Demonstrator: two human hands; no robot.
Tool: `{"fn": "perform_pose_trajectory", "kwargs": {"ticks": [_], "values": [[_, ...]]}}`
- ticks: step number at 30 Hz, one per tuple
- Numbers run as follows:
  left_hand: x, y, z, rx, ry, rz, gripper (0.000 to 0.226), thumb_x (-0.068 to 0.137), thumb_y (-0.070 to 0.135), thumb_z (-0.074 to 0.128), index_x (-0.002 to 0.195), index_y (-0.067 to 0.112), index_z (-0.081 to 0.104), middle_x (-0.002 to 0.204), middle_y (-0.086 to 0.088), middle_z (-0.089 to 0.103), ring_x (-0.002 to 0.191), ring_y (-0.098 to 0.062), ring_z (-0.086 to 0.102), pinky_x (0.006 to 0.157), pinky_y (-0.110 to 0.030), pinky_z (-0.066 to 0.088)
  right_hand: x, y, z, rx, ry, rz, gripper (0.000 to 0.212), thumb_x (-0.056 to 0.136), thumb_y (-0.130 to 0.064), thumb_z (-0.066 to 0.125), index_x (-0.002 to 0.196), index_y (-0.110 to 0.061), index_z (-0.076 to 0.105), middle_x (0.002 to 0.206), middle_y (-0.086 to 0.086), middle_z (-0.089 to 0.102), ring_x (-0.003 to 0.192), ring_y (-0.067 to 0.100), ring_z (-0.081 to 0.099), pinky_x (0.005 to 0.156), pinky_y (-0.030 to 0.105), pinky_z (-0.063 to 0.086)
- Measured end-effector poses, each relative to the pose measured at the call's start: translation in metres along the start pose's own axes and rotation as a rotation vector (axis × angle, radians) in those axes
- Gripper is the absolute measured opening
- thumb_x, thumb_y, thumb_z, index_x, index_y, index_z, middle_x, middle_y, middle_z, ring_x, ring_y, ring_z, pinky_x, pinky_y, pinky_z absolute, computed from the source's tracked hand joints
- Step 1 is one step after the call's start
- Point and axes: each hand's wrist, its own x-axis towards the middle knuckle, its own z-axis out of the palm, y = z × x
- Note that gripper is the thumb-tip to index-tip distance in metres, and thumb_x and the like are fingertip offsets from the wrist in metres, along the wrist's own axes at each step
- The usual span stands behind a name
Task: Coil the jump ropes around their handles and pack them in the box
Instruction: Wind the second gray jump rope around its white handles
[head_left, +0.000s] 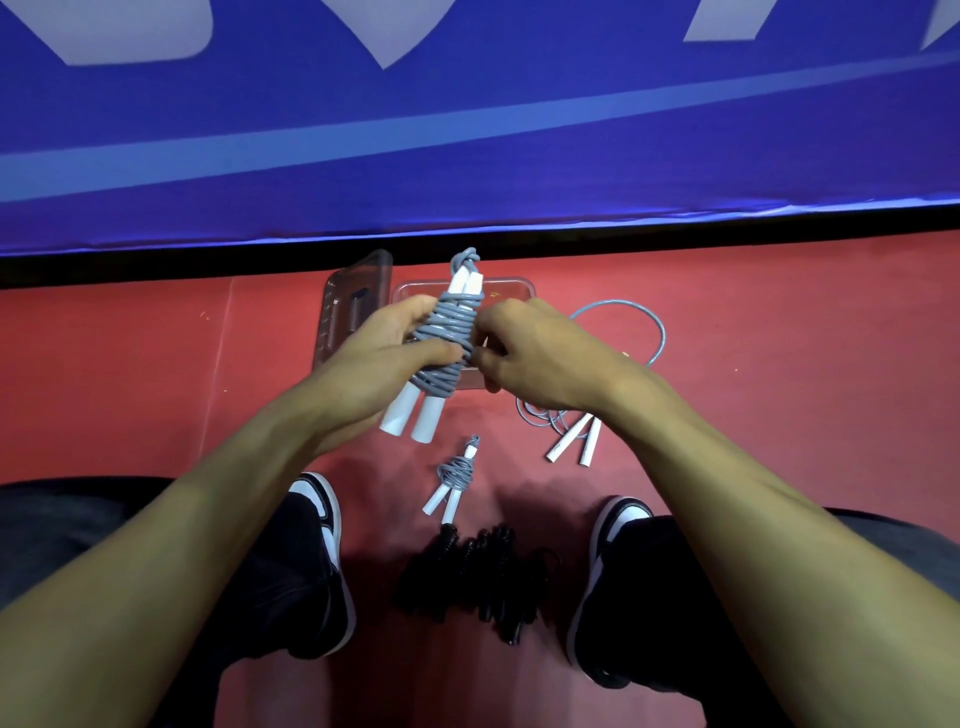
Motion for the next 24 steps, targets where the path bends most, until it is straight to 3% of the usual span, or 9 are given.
{"fn": "perform_pose_trajectory", "kwargs": {"ticks": [3, 5, 7, 11, 16, 20, 24], "values": [[-0.0022, -0.002, -0.0001, 0.186, 0.026, 0.035, 0.036, 0.084, 0.015, 0.078, 0.115, 0.01, 0.06, 0.102, -0.004, 0.073, 0.092, -0.015, 0.068, 0.087, -0.038, 0.056, -0.0003, 0.0008, 0.0017, -0.024, -0.038, 0.013, 0.014, 0.092, -0.018, 0.051, 0.081, -0.015, 0.059, 0.086, 0.013, 0.069, 0.084, 0.037, 0.064, 0.077, 0.047, 0.054], [-0.0028, -0.0013, -0.0009, 0.249, 0.055, 0.036, 0.045, 0.075, 0.025, 0.083, 0.109, 0.012, 0.056, 0.096, -0.005, 0.074, 0.08, -0.017, 0.067, 0.073, -0.038, 0.057, -0.0001, 0.0013, 0.002, -0.038, -0.049, 0.037, 0.02, 0.091, -0.02, 0.051, 0.072, -0.021, 0.051, 0.088, 0.014, 0.069, 0.085, 0.037, 0.064, 0.078, 0.047, 0.054], [-0.0022, -0.0003, -0.0017, 0.264, 0.079, 0.061, 0.045, 0.075, 0.02, 0.086, 0.105, 0.014, 0.052, 0.093, -0.012, 0.071, 0.071, -0.016, 0.062, 0.063, -0.035, 0.053, 0.0016, 0.0026, 0.0034, -0.044, -0.043, 0.068, 0.021, 0.091, -0.027, 0.052, 0.072, -0.019, 0.053, 0.087, 0.014, 0.068, 0.084, 0.036, 0.064, 0.078, 0.046, 0.054], [-0.0021, -0.0004, -0.0016, 0.185, 0.147, 0.05, 0.04, 0.083, -0.001, 0.077, 0.107, 0.015, 0.05, 0.107, -0.024, 0.064, 0.077, -0.021, 0.07, 0.066, -0.038, 0.06, 0.0049, 0.0047, 0.0038, -0.055, -0.012, 0.085, 0.029, 0.094, -0.024, 0.055, 0.065, -0.019, 0.052, 0.072, 0.007, 0.059, 0.072, 0.033, 0.055, 0.069, 0.037, 0.048], [-0.0005, 0.0014, -0.0017, 0.227, 0.241, 0.078, 0.036, 0.085, 0.006, 0.078, 0.112, 0.009, 0.053, 0.082, -0.011, 0.065, 0.057, -0.017, 0.06, 0.056, -0.033, 0.053, 0.0029, -0.0012, -0.0019, 0.013, 0.032, 0.04, 0.023, 0.098, -0.02, 0.057, 0.077, -0.025, 0.062, 0.063, -0.008, 0.057, 0.067, 0.018, 0.052, 0.064, 0.028, 0.034], [0.0012, 0.0034, 0.0, 0.087, 0.185, 0.052, 0.031, 0.086, 0.023, 0.073, 0.11, 0.009, 0.06, 0.079, -0.004, 0.063, 0.063, -0.015, 0.057, 0.062, -0.034, 0.05, 0.005, -0.0014, -0.0022, 0.022, 0.086, 0.032, 0.027, 0.1, -0.025, 0.056, 0.076, -0.018, 0.066, 0.079, 0.005, 0.071, 0.079, 0.026, 0.062, 0.07, 0.035, 0.046], [0.004, 0.0031, 0.0036, -0.179, 0.12, -0.024, 0.03, 0.088, 0.016, 0.058, 0.115, 0.004, 0.058, 0.087, -0.001, 0.067, 0.077, -0.009, 0.063, 0.075, -0.027, 0.05, 0.0064, 0.001, -0.0026, 0.022, 0.112, 0.062, 0.028, 0.1, -0.027, 0.055, 0.083, -0.012, 0.072, 0.085, 0.009, 0.074, 0.084, 0.03, 0.064, 0.076, 0.041, 0.052]]}}
